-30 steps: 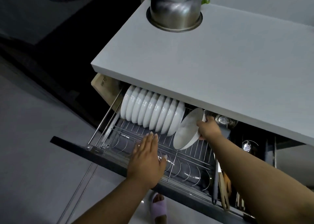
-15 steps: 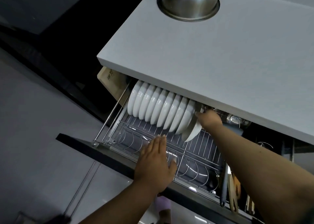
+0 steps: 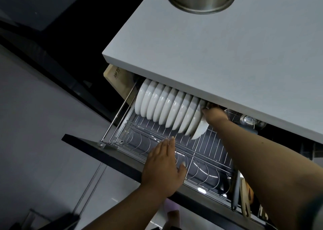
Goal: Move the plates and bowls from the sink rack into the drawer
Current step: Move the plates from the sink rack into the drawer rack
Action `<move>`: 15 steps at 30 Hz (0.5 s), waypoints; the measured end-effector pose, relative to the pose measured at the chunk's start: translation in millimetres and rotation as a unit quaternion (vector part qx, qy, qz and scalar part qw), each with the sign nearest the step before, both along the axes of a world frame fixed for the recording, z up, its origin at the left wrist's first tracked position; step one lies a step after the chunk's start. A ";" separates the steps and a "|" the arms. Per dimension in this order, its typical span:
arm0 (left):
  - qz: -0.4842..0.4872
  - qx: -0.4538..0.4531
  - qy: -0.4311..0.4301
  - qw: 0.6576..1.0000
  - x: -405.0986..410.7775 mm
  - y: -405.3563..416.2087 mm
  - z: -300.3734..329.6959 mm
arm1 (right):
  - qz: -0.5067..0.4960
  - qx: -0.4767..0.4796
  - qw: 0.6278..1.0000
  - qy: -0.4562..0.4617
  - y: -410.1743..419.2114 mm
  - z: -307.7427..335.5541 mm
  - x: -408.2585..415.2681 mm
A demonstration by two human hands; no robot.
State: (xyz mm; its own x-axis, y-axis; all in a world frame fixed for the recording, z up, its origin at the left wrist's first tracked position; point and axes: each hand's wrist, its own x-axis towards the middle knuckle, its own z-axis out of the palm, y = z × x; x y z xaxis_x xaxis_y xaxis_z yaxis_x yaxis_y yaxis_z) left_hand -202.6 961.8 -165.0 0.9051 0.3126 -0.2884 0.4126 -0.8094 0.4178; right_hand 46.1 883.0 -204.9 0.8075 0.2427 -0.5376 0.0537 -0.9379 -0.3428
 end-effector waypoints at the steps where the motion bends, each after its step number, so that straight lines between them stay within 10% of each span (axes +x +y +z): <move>1: 0.000 0.002 -0.001 1.000 0.1 -0.2 0.0 | 0.005 0.000 1.000 0.002 -0.4 -0.1 0.6; 15: 0.017 0.011 0.029 0.999 4.3 -3.9 4.5 | -0.057 0.082 0.995 0.000 -36.4 21.7 -52.1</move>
State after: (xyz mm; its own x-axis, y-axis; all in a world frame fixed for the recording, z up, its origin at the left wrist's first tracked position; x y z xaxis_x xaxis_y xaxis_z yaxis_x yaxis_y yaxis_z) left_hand -198.3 958.0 -160.5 0.8763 0.3488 -0.3323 0.4621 -0.8037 0.3749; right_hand -6.0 846.6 -183.3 0.8351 0.2342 -0.4977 -0.0495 -0.8692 -0.4920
